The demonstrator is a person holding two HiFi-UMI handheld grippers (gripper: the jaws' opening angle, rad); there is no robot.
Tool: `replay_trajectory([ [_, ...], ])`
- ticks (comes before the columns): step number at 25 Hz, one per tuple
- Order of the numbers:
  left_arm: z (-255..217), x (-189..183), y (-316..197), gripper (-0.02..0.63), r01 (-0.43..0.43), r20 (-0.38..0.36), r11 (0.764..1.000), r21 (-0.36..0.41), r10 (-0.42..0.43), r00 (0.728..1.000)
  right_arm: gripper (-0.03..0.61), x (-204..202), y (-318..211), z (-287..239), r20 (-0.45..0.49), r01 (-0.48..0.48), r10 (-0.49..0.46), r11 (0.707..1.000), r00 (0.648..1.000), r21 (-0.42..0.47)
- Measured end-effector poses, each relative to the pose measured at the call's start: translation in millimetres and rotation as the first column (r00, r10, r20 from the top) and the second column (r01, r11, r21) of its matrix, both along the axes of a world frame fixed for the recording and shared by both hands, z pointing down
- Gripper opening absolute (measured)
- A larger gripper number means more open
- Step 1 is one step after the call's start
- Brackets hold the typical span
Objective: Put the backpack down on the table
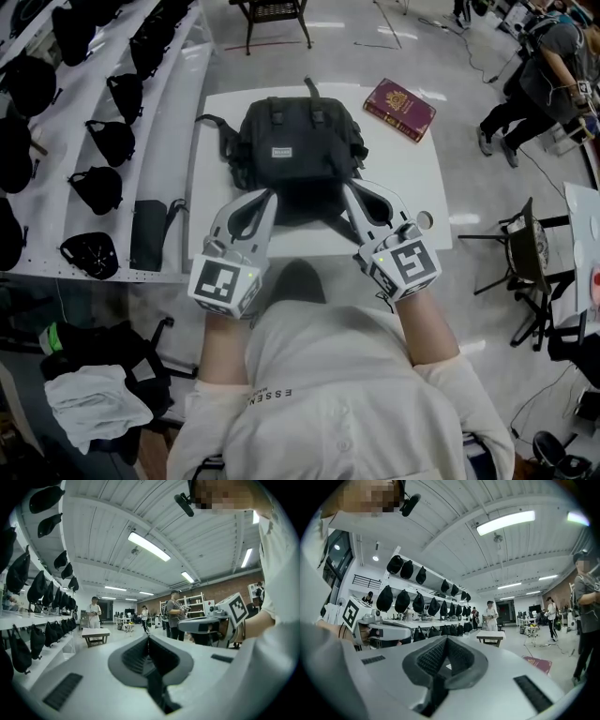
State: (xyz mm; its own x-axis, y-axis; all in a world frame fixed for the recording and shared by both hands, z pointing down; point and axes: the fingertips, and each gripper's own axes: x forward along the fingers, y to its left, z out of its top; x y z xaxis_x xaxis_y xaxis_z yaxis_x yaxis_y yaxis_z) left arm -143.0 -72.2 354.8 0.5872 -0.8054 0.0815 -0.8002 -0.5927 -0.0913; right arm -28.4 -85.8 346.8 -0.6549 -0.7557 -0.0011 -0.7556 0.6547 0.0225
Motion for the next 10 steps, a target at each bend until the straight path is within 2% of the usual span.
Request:
replay_trajectory([
  [10, 11, -6, -5, 0.003, 0.021, 0.009, 0.999, -0.038, -0.021, 1.0, 0.014, -6, -4, 16, -0.066, -0.002, 0.002, 1.0, 0.998, 0.0],
])
